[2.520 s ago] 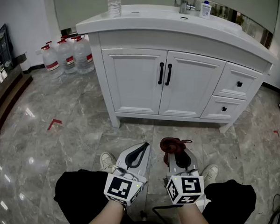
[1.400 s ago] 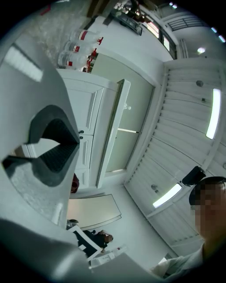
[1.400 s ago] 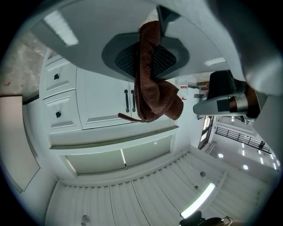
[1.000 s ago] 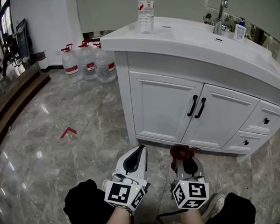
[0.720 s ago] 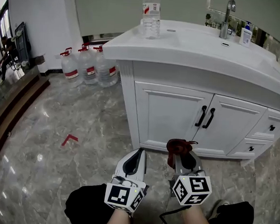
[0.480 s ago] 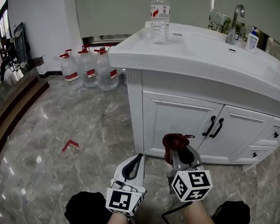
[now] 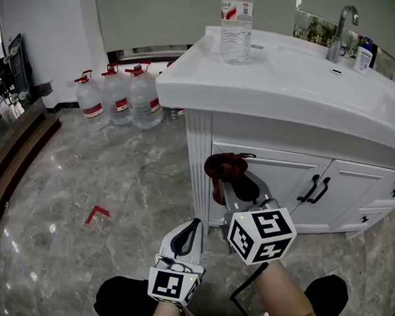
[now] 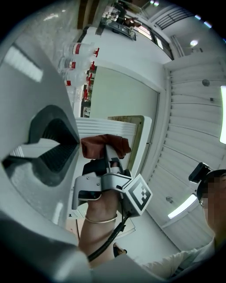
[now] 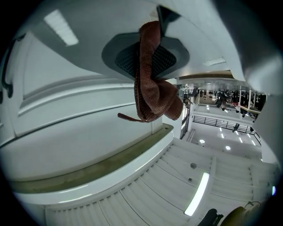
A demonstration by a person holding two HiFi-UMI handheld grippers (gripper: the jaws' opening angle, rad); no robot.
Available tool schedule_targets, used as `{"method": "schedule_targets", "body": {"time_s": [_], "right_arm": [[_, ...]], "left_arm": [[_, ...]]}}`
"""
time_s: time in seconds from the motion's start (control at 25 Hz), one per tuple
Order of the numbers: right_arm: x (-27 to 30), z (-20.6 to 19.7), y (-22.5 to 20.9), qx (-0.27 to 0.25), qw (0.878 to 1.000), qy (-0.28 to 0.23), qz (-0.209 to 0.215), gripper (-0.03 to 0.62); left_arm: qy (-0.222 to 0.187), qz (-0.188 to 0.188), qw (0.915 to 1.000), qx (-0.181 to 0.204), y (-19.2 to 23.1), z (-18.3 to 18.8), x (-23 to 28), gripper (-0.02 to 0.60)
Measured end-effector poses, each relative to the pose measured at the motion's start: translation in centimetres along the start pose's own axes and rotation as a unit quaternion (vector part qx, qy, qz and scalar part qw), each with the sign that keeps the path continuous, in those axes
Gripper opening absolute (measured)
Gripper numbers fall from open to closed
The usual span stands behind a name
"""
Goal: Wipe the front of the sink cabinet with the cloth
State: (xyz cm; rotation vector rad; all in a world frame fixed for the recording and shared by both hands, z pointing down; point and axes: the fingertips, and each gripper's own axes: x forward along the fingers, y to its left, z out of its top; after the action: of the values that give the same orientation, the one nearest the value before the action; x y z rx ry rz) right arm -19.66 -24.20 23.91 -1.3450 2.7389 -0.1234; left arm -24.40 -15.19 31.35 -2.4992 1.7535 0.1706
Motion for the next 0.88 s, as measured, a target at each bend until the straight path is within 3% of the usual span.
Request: {"method": "schedule_targets", "body": {"time_s": [0.32, 0.48, 0.88], "right_arm": [[2.1, 1.1, -0.1, 0.015, 1.0, -0.001, -0.002, 0.082], [1.2, 1.4, -0.9, -0.012, 1.0, 0.004, -0.008, 0.084], [-3.7, 2.4, -7.3, -0.023, 0.998, -0.001, -0.066, 0.084]], "left_arm": [[0.011, -0.004, 0.9997, -0.022, -0.1, -1.2, 0.7, 0.0], [0.017, -0.001, 0.9994, -0.029, -0.7, -1.6, 0.4, 0.0], [0.013, -0.038, 0.9983, -0.041, -4.7, -1.3, 2.5, 0.0]]}}
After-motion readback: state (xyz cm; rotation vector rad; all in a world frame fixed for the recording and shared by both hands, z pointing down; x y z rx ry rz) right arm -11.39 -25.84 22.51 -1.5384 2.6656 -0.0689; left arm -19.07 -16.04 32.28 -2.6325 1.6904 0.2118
